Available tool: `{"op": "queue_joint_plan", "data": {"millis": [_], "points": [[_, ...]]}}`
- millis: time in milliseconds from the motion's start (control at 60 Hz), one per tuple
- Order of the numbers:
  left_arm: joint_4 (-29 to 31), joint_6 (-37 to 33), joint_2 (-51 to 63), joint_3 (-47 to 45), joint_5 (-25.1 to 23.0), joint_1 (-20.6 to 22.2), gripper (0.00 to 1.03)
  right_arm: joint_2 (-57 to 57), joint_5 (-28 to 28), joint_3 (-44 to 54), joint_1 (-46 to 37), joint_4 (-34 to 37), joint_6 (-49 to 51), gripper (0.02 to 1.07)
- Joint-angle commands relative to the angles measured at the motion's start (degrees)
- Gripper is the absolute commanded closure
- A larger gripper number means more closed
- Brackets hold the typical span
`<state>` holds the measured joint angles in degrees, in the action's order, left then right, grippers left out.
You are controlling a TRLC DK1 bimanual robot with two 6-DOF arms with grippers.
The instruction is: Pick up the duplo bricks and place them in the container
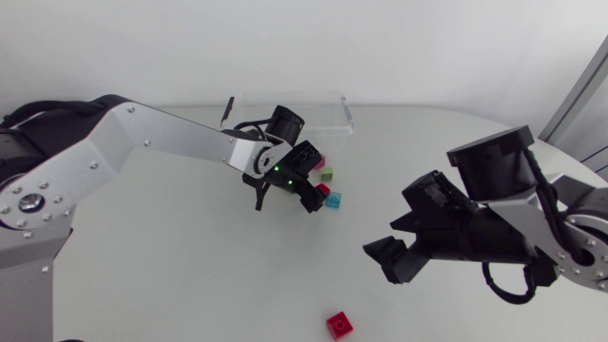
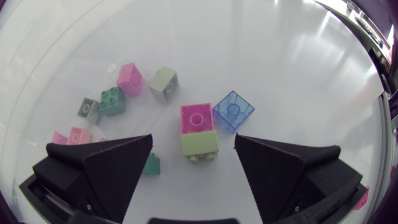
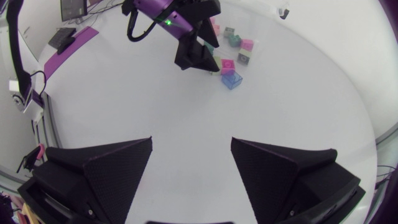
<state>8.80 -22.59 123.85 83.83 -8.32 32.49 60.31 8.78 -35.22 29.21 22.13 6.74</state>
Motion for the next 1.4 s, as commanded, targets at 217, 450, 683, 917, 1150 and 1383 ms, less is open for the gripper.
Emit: {"op": "queue_joint_plan", "data": {"millis": [217,450,683,917,1150,1383], "points": [[8.9,2.6,4.8,9.0,-1.3,0.2,0.39,0.8,0.2,0.3,1.9,4.9,3.9,0.15],[14.5,3.3,6.3,12.8,-1.3,0.5,0.48,0.8,0.2,0.2,2.4,6.3,4.6,0.15],[17.7,3.4,7.2,14.3,-1.3,1.0,0.61,1.0,0.3,0.8,2.8,6.3,4.7,0.15],[21.0,3.7,7.7,15.7,-1.4,1.1,0.60,1.4,0.3,1.0,2.8,6.3,5.3,0.15],[22.8,2.3,7.9,15.3,-1.3,1.8,0.83,2.3,0.2,0.9,3.9,6.8,6.0,0.15],[24.6,2.4,-2.7,10.5,-2.6,1.3,0.92,10.3,-0.3,-0.5,9.9,6.3,4.2,0.15]]}}
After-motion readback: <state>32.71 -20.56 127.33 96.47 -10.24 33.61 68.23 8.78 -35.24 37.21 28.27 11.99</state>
